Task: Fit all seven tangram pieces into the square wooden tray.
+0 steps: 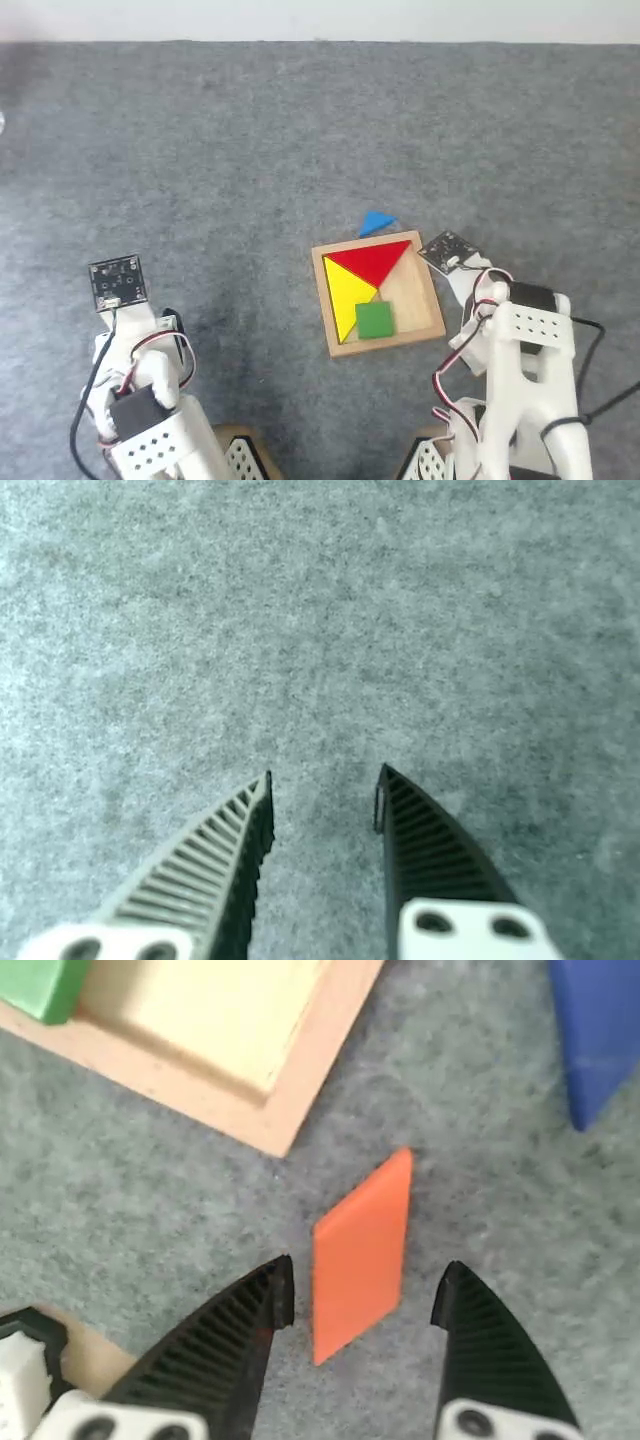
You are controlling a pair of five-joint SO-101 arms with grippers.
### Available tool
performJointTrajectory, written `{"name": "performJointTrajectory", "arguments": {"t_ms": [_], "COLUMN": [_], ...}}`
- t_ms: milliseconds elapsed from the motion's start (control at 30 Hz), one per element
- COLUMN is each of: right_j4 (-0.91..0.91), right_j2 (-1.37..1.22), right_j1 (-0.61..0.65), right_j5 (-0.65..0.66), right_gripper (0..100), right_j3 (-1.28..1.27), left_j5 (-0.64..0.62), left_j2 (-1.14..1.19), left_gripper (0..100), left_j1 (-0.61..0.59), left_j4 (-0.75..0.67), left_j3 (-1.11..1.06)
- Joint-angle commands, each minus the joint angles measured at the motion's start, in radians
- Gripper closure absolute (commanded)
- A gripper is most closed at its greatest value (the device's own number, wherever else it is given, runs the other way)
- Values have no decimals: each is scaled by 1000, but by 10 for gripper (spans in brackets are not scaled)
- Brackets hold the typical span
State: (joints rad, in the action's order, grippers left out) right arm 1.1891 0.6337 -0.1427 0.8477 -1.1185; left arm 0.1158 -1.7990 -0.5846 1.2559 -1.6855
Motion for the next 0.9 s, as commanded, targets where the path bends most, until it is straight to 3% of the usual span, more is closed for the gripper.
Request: {"name": "performJointTrajectory", "arguments": {"t_ms": [0,200,367,533,700,867], "right_j4": [-61,-142,-128,-128,-119,74], "right_j2": [-74,-366,-455,-453,-417,-291], "right_j1": [8,-15,-18,-19,-21,-10], "right_j5": [44,69,55,-44,-226,-402], "right_gripper": [768,786,977,983,993,991], "right_j3": [0,84,164,166,210,365], "left_j5": [-8,-8,-8,-8,-8,-8], "left_j2": [-18,-18,-18,-18,-18,-18], "left_gripper": [833,833,833,833,833,833], "left_j1": [-6,-6,-6,-6,-6,-6], "left_j4": [5,5,5,5,5,5], "left_j3": [4,4,4,4,4,4]}}
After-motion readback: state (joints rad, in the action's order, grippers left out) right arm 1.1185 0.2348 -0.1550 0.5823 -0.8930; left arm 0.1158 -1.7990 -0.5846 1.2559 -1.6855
